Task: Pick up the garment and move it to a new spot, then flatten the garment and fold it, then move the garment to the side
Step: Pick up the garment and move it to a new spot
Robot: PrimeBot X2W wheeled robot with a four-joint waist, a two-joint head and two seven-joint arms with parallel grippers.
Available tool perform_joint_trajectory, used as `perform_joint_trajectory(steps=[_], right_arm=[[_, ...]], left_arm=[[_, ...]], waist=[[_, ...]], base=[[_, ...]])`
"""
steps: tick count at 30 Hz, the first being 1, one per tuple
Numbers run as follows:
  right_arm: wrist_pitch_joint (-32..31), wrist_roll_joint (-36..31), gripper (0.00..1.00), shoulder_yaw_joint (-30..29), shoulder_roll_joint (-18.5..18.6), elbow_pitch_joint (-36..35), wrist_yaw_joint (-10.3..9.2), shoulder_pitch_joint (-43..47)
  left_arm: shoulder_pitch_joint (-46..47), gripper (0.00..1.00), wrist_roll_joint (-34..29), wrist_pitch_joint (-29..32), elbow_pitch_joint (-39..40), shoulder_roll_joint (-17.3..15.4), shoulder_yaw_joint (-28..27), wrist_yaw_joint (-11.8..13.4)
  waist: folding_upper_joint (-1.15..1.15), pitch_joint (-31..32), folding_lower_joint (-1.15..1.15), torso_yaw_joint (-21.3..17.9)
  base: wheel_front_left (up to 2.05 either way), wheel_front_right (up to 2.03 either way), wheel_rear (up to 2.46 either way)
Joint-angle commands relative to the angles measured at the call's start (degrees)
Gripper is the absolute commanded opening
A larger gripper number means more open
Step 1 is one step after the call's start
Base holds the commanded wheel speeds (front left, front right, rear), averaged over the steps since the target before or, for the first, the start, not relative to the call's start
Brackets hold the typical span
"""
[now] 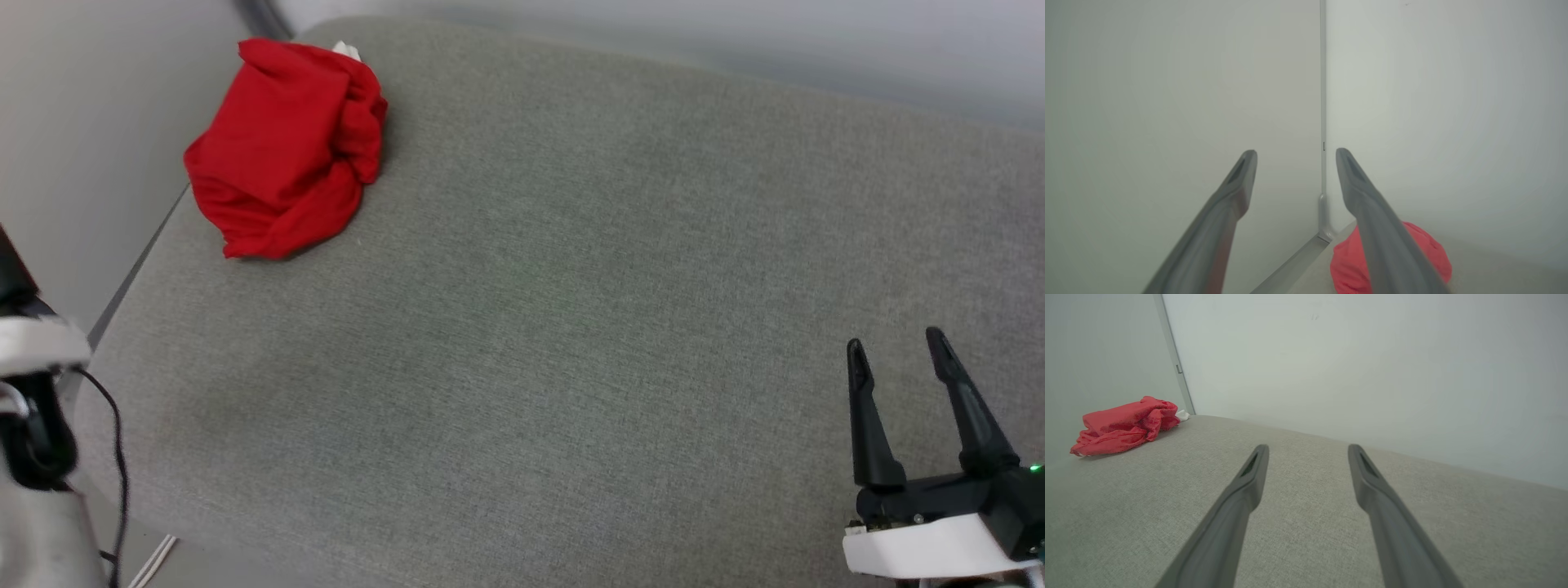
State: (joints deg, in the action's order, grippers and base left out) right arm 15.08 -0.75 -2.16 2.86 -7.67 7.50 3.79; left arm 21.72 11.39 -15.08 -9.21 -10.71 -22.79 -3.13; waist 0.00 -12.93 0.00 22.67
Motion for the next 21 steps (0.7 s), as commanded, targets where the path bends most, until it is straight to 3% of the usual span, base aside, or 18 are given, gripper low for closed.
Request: perform_joint_trajectory(steps=[1, 11, 17, 21], right_arm=[[0.1, -0.8, 1.0, -0.4, 0.0, -0.9, -0.02, -1.5], [0.1, -4.6, 1.0, -2.4, 0.0, -7.9, -0.02, -6.6], [0.1, -6.3, 1.0, -3.2, 0.0, -11.8, -0.02, -8.5], [0.1, -6.8, 1.0, -2.8, 0.0, -13.6, -0.02, -9.6]], left_arm=[[3.2, 1.0, 0.5, -0.1, -0.4, -1.4, -0.8, -0.4], [25.6, 1.0, 5.4, 0.9, -13.2, -13.9, -1.3, -3.6], [36.3, 1.0, 8.3, 5.2, -22.1, -20.3, 4.4, -4.2], [40.9, 1.0, 13.2, 11.1, -26.0, -22.8, 11.0, -4.3]], waist=[[0.0, -5.1, 0.0, -2.3], [0.0, -15.9, 0.0, -4.2], [0.0, -20.5, 0.0, -4.5], [0.0, -22.5, 0.0, -5.1]], base=[[0.0, 0.0, 0.0], [0.0, 0.0, 0.0], [0.0, 0.0, 0.0], [0.0, 0.0, 0.0]])
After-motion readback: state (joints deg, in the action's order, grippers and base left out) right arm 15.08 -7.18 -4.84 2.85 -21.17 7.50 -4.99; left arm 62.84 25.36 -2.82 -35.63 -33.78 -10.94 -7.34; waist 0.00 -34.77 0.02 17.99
